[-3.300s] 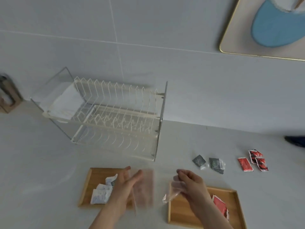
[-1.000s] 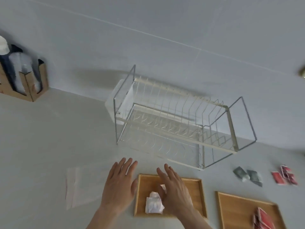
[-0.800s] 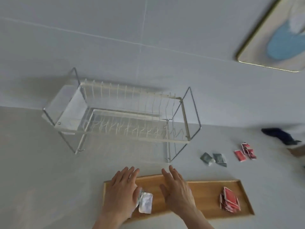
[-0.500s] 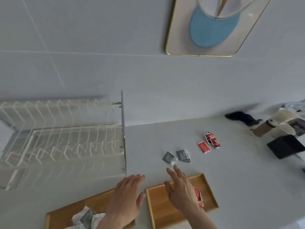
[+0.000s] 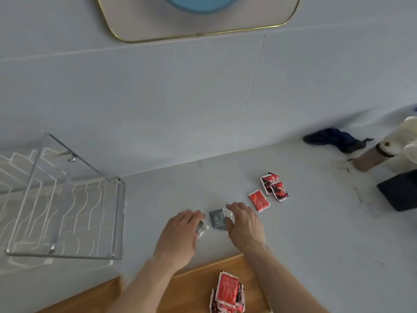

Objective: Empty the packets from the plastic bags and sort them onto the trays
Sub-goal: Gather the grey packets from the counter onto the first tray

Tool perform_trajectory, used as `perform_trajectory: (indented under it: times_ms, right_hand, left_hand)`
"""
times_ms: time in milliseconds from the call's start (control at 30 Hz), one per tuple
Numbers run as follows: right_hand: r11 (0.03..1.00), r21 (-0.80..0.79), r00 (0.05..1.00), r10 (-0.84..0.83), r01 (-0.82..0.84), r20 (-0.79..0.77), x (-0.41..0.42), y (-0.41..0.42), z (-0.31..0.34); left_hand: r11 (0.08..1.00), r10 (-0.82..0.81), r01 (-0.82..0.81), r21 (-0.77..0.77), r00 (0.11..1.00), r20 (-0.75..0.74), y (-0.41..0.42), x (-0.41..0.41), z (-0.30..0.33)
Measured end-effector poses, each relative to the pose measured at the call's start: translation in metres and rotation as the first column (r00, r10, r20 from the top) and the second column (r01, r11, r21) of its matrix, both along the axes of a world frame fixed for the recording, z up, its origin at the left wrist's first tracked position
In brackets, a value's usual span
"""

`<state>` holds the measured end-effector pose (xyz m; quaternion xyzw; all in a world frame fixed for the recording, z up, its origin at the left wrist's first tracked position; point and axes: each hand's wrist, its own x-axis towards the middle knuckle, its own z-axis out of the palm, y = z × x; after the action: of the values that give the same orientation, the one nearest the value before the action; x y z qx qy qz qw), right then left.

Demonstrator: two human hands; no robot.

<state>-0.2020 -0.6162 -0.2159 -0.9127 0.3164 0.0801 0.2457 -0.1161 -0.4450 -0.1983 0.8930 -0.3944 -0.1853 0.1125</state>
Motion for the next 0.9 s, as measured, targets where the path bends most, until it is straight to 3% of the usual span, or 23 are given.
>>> perform_trajectory:
  times_ms: [133, 267, 400, 500, 667, 900]
  right_hand:
    - [0.992, -0.016, 0.99, 0.127, -0.128, -0.067, 0.019, -0.003, -0.013]
    - [0.995, -0.041, 0.994, 0.09, -0.093, -0.067, 0.023, 0.002, -0.023]
    - [1.0, 0.004, 0.996, 0.016, -0.016, -0.092, 0.022, 0.005, -0.028]
    - [0.997, 0.07, 0.993, -0.017, 0.026, -0.116, 0.021, 0.006, -0.027]
    - [0.955, 0.243, 0.985, -0.162, 0.173, -0.064, 0.012, 0.013, -0.026]
    - [0.858, 0.452, 0.968, -0.243, 0.244, -0.06, -0.001, 0.048, -0.004]
  left_hand:
    - [0.993, -0.077, 0.073, 0.094, 0.996, 0.044, -0.015, 0.013, -0.018]
    - [0.977, -0.101, 0.084, 0.196, 0.992, 0.079, -0.014, 0.012, -0.029]
    - [0.975, 0.019, -0.034, 0.219, 0.998, 0.067, -0.009, 0.004, -0.033]
    - [0.965, 0.211, -0.206, 0.162, 0.977, -0.015, -0.003, -0.002, -0.03]
    - [0.907, 0.42, -0.408, 0.102, 0.893, -0.161, 0.016, -0.004, -0.03]
    - [0.822, 0.549, -0.567, 0.055, 0.762, -0.342, 0.061, -0.011, -0.017]
